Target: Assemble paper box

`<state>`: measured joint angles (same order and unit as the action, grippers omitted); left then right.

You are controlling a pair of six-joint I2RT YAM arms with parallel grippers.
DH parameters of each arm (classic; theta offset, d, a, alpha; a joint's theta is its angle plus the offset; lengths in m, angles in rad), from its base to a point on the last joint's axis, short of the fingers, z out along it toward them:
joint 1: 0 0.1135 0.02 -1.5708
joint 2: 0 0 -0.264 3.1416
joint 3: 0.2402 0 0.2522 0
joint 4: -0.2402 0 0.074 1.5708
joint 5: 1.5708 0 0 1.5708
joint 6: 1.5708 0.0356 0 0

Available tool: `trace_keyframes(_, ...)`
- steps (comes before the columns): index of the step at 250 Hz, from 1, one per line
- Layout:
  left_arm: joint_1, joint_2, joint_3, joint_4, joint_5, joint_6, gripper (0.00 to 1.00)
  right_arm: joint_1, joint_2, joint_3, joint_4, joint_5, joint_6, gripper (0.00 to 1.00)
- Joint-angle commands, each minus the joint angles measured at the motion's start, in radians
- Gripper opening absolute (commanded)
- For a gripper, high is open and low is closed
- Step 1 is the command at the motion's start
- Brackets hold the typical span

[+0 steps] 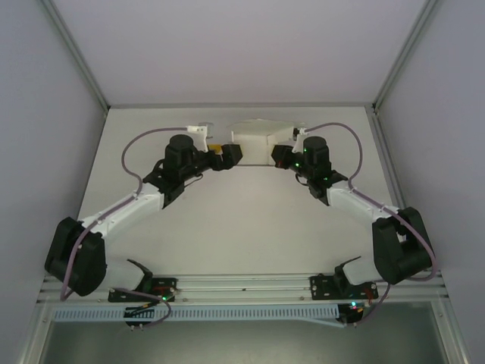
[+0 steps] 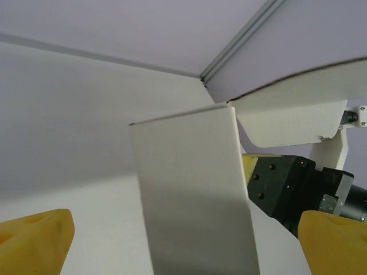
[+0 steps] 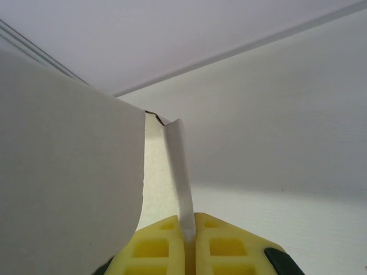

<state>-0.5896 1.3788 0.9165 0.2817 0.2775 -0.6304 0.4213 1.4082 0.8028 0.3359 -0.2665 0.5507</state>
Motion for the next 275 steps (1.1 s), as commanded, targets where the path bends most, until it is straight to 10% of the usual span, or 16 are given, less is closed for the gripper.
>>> trace_keyframes(1, 0.007, 0.046, 0.044, 0.052, 0.072, -0.017, 1.00, 0.019, -0.009, 0.022, -0.002, -0.001, -0.018, 0.00)
trace_keyframes(116, 0.005, 0.072, 0.066, 0.085, 0.124, -0.040, 0.28, 0.103, 0.016, 0.096, -0.200, 0.191, -0.147, 0.00)
trace_keyframes(275, -0.034, 0.042, 0.134, 0.060, 0.149, -0.005, 0.02, 0.334, 0.353, 0.446, -0.782, 1.146, -0.228, 0.00)
